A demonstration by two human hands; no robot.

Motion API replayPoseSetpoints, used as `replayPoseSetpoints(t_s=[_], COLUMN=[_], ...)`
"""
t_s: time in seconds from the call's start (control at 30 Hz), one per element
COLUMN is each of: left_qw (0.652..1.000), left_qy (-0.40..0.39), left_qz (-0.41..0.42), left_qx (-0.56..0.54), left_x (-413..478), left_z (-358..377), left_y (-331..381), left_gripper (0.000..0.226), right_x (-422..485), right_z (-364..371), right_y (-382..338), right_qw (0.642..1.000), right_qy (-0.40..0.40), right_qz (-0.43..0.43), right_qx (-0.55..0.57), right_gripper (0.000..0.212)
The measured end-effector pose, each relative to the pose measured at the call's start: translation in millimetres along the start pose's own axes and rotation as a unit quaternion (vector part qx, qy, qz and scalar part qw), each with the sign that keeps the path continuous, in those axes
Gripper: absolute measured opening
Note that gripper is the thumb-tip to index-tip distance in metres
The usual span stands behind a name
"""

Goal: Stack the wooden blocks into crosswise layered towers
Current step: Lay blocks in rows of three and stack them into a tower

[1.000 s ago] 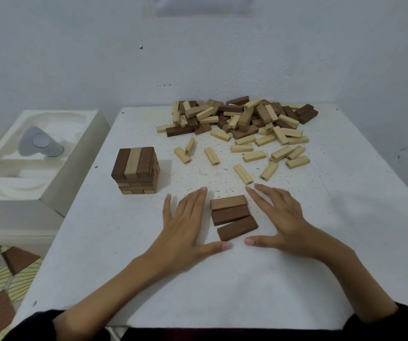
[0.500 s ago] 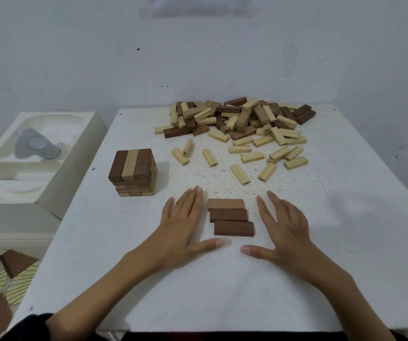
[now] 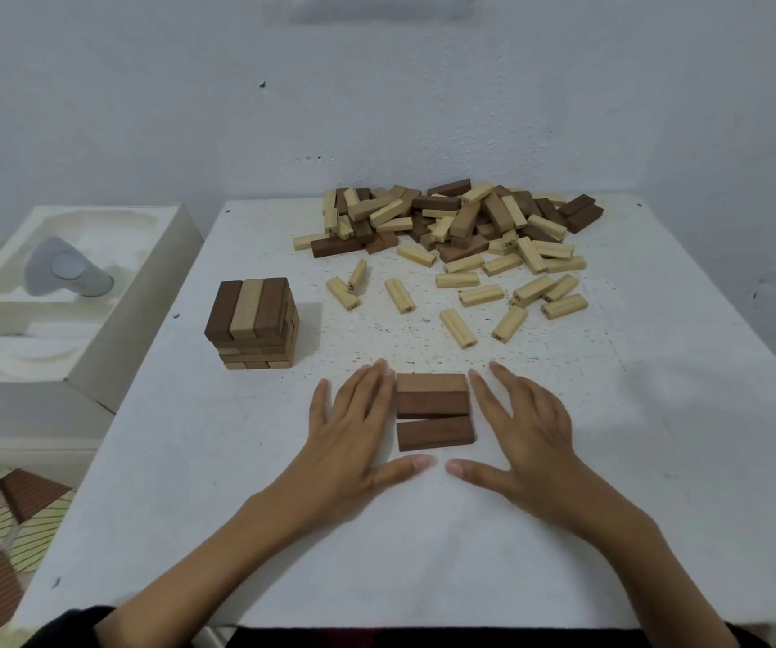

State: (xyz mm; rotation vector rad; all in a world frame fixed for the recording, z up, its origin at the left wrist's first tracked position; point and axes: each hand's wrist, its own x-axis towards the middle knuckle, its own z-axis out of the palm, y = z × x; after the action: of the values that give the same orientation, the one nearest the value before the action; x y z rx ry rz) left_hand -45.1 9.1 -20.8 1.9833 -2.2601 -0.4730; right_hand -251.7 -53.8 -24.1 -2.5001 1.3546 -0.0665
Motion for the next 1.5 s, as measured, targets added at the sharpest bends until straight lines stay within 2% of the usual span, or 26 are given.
replayPoseSetpoints(t_s=[0.07, 0.2, 0.37, 0.43, 0.57, 0.7, 0.83, 0.93, 1.0, 1.13, 1.23, 1.37, 1.5], left_qw=[0.998, 0.989, 0.976, 0.975, 0.978, 0.985, 0.997, 0.998, 0.998, 0.997, 0.997, 0.996, 0.993], left_qy=[0.017, 0.061, 0.129, 0.131, 0.108, 0.103, 0.063, 0.049, 0.05, 0.051, 0.053, 0.061, 0.065], left_qz=[0.017, 0.063, 0.08, 0.081, 0.074, 0.018, -0.005, -0.012, -0.009, -0.009, -0.009, -0.005, -0.005], left_qx=[-0.054, -0.118, -0.159, -0.162, -0.163, -0.134, -0.046, -0.039, -0.045, -0.055, -0.058, -0.069, -0.1], left_x=[2.0, 12.5, 21.5, 23.2, 21.7, 11.0, -7.9, -15.4, -15.1, -12.7, -12.9, -12.2, -8.4], left_z=[-4.4, -10.0, -7.9, -7.9, -10.5, -9.2, -3.1, 0.7, 1.5, 1.5, 3.0, 4.6, 1.4], left_y=[-8.5, -19.0, -22.0, -24.2, -24.0, -20.0, -6.0, 5.3, 7.8, 6.8, 6.8, 6.2, 0.5], left_gripper=[0.099, 0.104, 0.077, 0.074, 0.086, 0.104, 0.113, 0.109, 0.107, 0.106, 0.104, 0.099, 0.104], right_x=[3.8, 15.0, 22.3, 23.4, 20.1, 15.6, 1.4, -8.2, -8.9, -9.6, -9.3, -9.2, -6.9], right_z=[-12.2, -16.5, -11.7, -11.0, -12.2, -17.3, -13.3, -0.3, 6.7, 0.7, -1.7, -3.5, -10.8], right_y=[8.5, 15.6, 10.3, 10.0, 12.0, 16.8, 14.4, 1.8, -0.5, 1.9, 1.8, 3.9, 7.2], right_qw=[0.998, 0.993, 0.985, 0.984, 0.985, 0.99, 0.999, 0.999, 0.998, 0.997, 0.997, 0.995, 0.991], right_qy=[-0.03, 0.0, 0.043, 0.051, 0.043, 0.038, 0.02, 0.017, 0.061, 0.03, 0.007, 0.009, 0.01], right_qz=[0.008, -0.041, -0.072, -0.067, -0.057, -0.012, -0.006, -0.03, -0.03, -0.004, 0.003, 0.011, 0.0], right_qx=[0.056, 0.111, 0.152, 0.158, 0.156, 0.132, 0.029, -0.001, 0.014, 0.075, 0.07, 0.102, 0.134], right_gripper=[0.119, 0.102, 0.079, 0.075, 0.085, 0.096, 0.13, 0.125, 0.116, 0.115, 0.112, 0.106, 0.1])
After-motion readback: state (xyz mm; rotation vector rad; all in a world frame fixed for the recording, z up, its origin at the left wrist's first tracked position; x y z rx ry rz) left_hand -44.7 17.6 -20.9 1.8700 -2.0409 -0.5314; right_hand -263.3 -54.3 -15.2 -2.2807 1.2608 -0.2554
